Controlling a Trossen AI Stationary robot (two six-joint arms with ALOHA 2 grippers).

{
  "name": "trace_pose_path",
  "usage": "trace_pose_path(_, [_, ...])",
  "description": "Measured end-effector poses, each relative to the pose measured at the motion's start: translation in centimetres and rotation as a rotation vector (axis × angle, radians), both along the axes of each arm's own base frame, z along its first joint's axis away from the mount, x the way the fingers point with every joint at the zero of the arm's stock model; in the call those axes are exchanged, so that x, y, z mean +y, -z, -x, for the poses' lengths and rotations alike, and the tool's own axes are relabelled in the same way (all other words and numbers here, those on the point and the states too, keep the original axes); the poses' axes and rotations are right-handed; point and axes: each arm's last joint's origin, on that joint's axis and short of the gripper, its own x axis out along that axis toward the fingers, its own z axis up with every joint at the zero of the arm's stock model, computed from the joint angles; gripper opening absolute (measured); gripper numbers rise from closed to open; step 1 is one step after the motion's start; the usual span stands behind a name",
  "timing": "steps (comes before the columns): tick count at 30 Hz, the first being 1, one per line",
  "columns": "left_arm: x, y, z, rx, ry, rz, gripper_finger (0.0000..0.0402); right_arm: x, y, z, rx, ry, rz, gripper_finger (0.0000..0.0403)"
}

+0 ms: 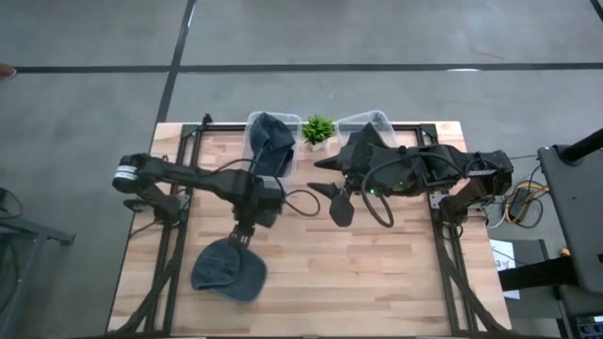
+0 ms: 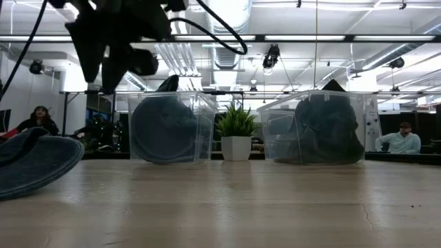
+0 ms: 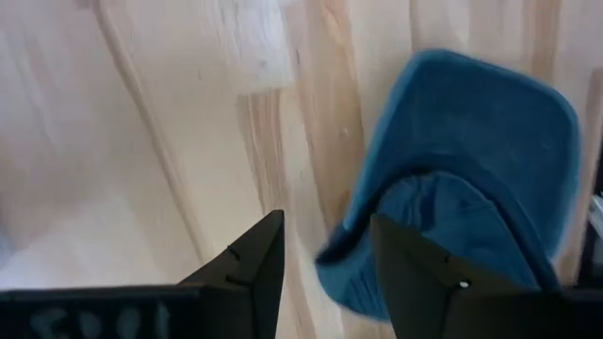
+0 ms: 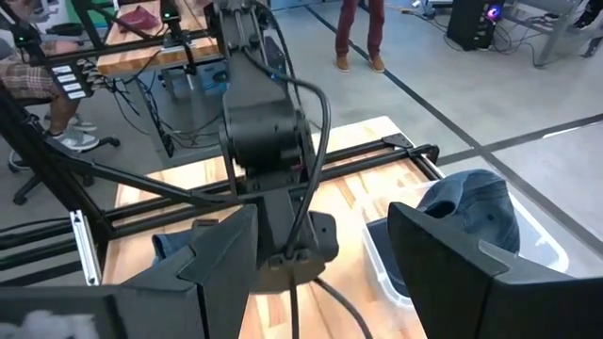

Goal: Pick & Place hat
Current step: Put the blue cap into the left transparent bin

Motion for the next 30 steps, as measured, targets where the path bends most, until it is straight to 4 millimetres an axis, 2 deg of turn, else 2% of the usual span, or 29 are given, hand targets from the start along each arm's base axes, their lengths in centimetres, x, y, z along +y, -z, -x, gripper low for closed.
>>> trace_pose_path(18, [-2.2, 5.3, 0.6, -0.012, 0.028, 0.118, 0.0149, 0.6, 0.0, 0.1, -0.001, -0.016, -0.011, 0.0233])
trace_pose_path(30, [-3.0, 7.4, 1.4, -0.001, 0.029, 0.134, 0.0149, 0.8, 0.0, 0.2, -0.003, -0.022, -0.018, 0.0233])
